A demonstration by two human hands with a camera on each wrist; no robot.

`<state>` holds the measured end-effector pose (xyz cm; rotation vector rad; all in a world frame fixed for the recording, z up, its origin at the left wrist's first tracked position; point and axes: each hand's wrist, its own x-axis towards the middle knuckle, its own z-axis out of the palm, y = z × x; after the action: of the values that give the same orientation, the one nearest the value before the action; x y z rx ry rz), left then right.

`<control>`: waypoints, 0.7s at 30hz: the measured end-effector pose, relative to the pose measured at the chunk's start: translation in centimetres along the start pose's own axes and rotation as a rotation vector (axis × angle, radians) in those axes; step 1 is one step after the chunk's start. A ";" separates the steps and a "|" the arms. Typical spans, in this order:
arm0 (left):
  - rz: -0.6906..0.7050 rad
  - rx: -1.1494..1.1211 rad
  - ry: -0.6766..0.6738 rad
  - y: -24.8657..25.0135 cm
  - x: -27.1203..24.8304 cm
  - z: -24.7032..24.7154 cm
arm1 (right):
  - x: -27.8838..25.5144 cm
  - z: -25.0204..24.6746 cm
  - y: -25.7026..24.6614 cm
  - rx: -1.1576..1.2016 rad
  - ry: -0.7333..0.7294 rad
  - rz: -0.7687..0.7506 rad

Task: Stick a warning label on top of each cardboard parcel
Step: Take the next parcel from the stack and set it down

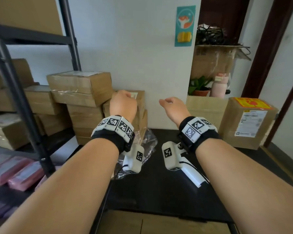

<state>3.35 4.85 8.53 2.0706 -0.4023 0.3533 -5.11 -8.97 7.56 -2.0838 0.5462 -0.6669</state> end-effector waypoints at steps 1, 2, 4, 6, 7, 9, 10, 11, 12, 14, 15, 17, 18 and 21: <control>0.006 0.025 0.022 -0.5 0.4 -0.3 | 0.3 0.7 -0.5 -0.002 -0.019 -0.007; 0.001 0.063 0.034 -0.9 0.8 -0.6 | 0.4 1.3 -1.0 0.000 -0.035 -0.007; -0.043 0.151 0.040 -1.6 1.3 -1.2 | 0.6 2.5 -1.8 0.010 -0.079 0.010; -0.091 0.227 0.017 -2.3 1.6 -1.6 | 0.6 3.6 -2.4 0.012 -0.146 0.025; -0.103 0.250 0.000 -2.5 1.6 -1.8 | 0.6 4.0 -2.6 0.005 -0.180 0.036; -0.116 0.289 -0.026 -2.8 1.7 -1.7 | 0.4 4.9 -2.9 0.001 -0.227 0.053; -0.124 0.314 -0.030 -3.0 1.6 -1.6 | 0.2 5.2 -3.1 -0.006 -0.247 0.061; -0.130 0.343 -0.031 -2.9 1.5 -1.5 | 0.1 5.4 -3.3 -0.011 -0.269 0.066; -0.138 0.371 -0.030 -2.9 1.4 -1.4 | 0.0 5.8 -3.6 -0.014 -0.289 0.065; -0.155 0.390 -0.036 -2.7 1.2 -1.1 | 0.1 6.3 -3.9 -0.011 -0.283 0.087; -0.158 0.378 -0.046 -2.6 1.2 -1.0 | 0.2 6.5 -4.0 0.003 -0.265 0.108; -0.162 0.334 -0.068 -2.5 1.5 -0.9 | 0.5 6.7 -4.0 0.023 -0.253 0.125; -0.160 0.307 -0.078 -2.5 1.8 -0.9 | 0.7 6.8 -3.9 0.030 -0.257 0.128; -0.159 0.228 -0.075 -2.7 2.6 -1.0 | 1.1 6.7 -3.9 0.059 -0.268 0.186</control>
<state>6.72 6.70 7.97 2.3273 -0.2477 0.2353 0.51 -3.52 7.76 -1.9970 0.5506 -0.2870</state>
